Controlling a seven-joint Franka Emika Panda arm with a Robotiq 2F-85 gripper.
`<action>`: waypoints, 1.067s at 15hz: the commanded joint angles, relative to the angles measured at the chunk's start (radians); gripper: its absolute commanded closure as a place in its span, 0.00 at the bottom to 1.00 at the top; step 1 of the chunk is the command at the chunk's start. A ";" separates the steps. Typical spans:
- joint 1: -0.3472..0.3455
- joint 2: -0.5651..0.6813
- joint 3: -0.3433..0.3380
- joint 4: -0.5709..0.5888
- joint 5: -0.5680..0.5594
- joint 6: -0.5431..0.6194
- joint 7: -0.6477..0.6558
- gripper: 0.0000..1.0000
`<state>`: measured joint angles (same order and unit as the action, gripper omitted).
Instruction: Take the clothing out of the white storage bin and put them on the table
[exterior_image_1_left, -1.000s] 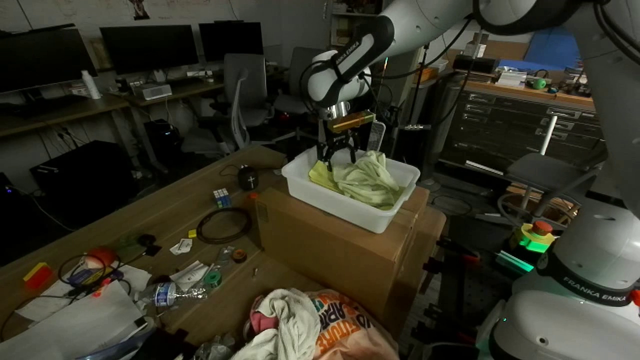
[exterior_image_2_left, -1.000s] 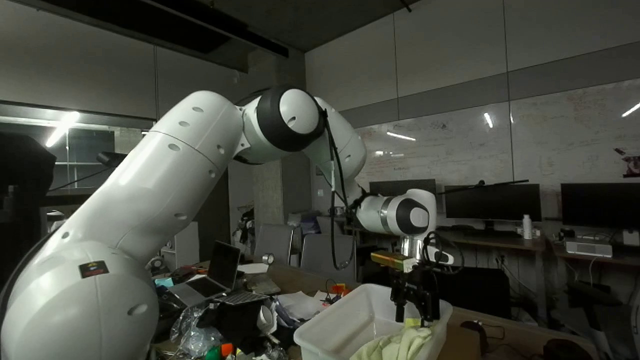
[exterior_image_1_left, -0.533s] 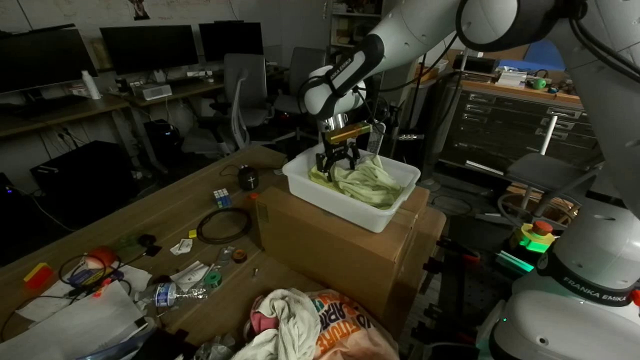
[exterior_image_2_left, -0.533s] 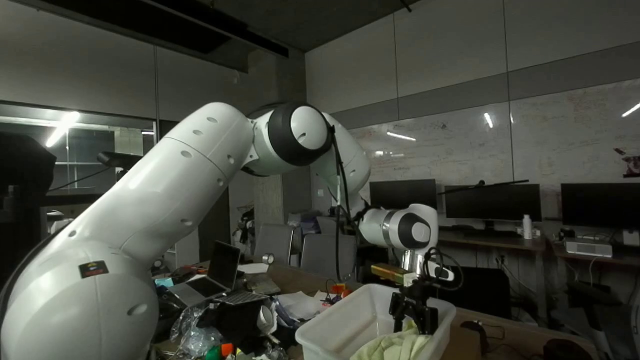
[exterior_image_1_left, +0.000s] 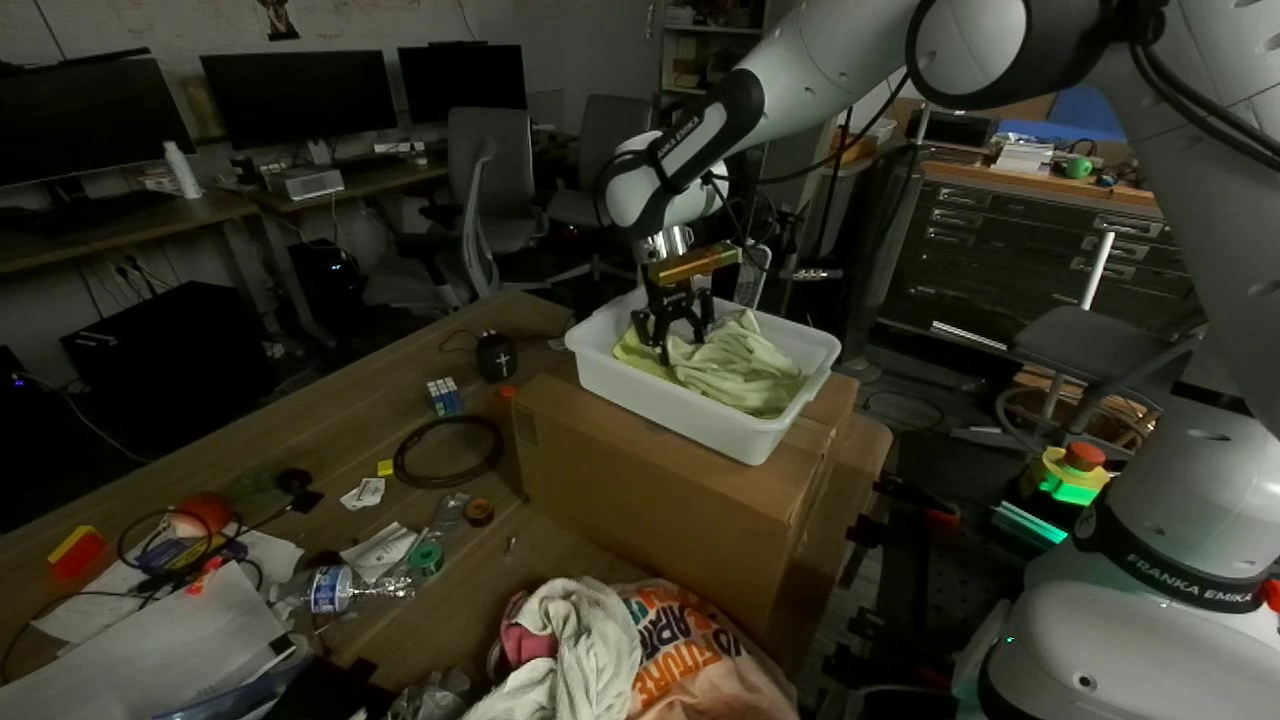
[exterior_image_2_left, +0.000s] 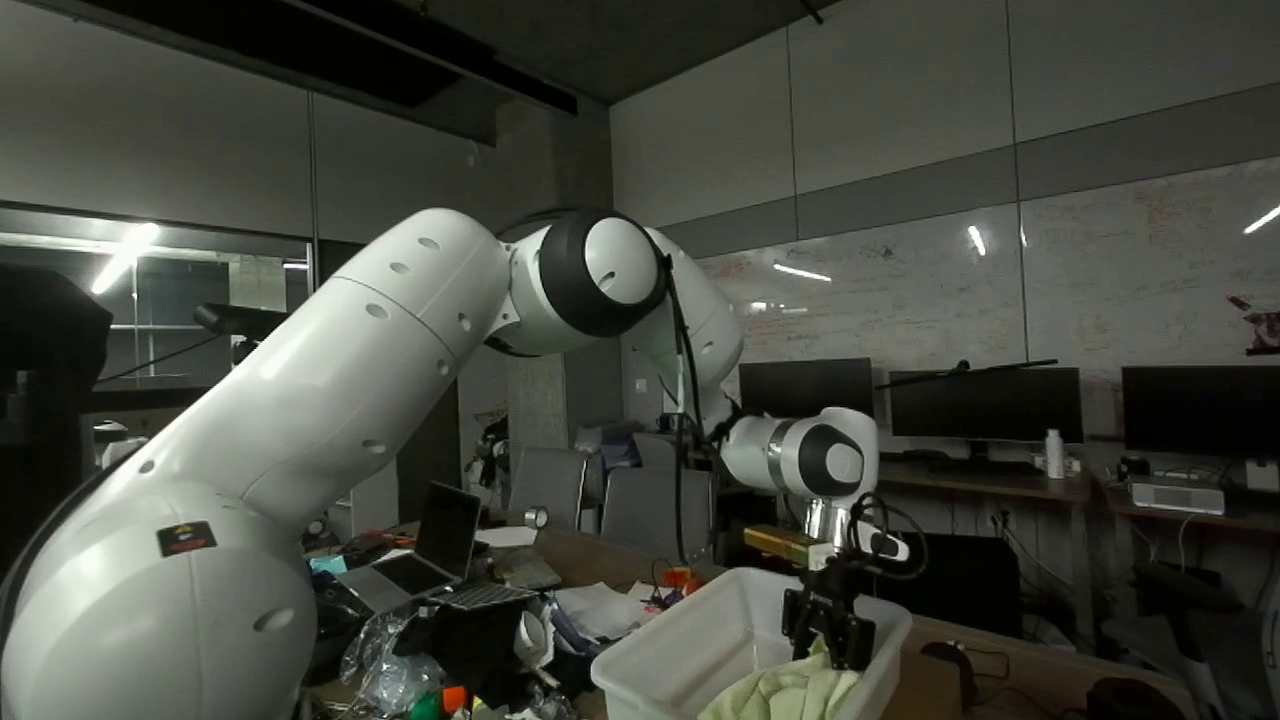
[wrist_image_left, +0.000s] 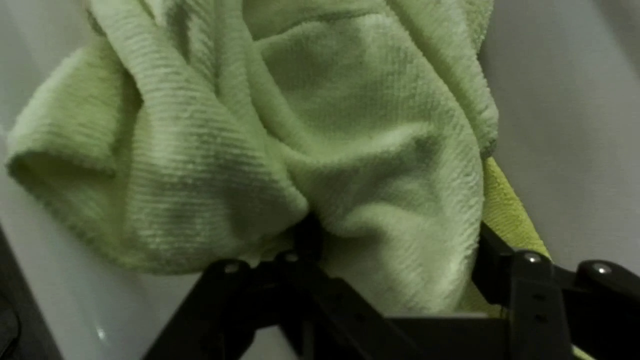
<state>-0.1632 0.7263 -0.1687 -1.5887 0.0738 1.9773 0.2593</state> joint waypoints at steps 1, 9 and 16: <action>-0.021 0.011 0.016 0.041 0.029 -0.037 -0.020 0.57; -0.026 -0.027 0.019 0.027 0.057 -0.031 -0.033 1.00; -0.027 -0.314 0.007 -0.163 0.088 0.132 -0.045 0.96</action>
<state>-0.1799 0.5920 -0.1668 -1.6058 0.1296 2.0171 0.2370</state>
